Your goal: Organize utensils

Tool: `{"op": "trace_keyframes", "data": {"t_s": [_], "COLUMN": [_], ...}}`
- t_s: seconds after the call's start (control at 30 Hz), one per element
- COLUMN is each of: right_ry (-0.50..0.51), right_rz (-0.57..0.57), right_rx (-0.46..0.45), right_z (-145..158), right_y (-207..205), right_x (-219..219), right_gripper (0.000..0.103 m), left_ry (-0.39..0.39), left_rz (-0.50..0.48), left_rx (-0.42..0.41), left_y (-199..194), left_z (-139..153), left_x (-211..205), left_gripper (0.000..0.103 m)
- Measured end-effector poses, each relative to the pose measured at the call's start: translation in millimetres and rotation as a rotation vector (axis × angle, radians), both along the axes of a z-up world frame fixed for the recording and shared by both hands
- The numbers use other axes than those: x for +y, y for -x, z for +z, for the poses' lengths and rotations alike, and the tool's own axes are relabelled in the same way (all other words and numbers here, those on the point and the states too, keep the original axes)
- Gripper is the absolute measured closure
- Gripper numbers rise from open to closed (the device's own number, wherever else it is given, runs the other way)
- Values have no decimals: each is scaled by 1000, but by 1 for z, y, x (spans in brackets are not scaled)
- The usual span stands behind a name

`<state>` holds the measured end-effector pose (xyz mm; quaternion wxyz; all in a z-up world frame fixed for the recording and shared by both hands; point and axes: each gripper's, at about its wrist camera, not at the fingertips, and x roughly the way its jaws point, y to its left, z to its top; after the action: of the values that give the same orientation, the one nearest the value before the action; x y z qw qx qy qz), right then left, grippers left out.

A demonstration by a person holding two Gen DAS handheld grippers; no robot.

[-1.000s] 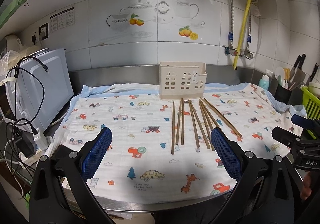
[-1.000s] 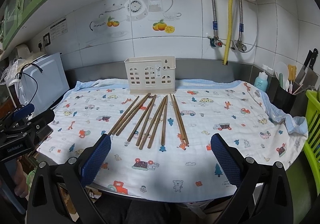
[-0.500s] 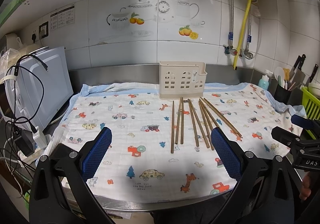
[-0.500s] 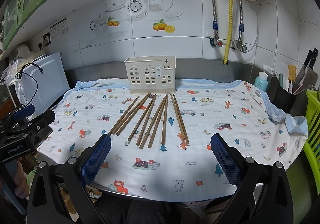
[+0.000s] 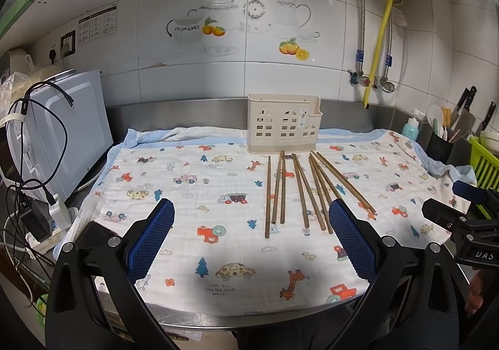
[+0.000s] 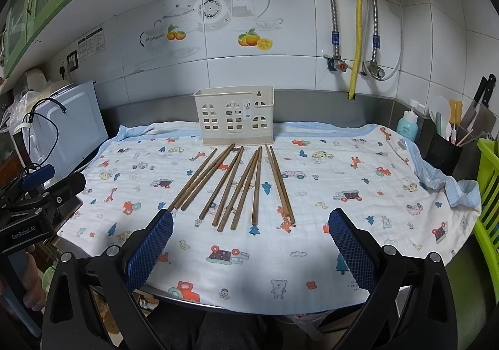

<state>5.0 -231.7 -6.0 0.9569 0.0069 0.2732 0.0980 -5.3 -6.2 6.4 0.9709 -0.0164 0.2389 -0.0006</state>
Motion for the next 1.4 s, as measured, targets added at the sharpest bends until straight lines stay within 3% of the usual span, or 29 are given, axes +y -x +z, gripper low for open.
{"op": "trace_keyframes", "data": {"t_s": [0.8,1.4], "right_ry": [9,20], "right_rz": [13,27], "right_rx": [24,66], "right_z": [-9,-25], "right_y": [-12,-43], "right_x": [6,4], "right_gripper": [6,6], "left_ry": [12,50], "left_rz": [-2,0], "left_rx": [29,105], "left_y": [-12,-52], "left_z": [-11,-29], "left_x": [0,6], "left_gripper": [5,5]}}
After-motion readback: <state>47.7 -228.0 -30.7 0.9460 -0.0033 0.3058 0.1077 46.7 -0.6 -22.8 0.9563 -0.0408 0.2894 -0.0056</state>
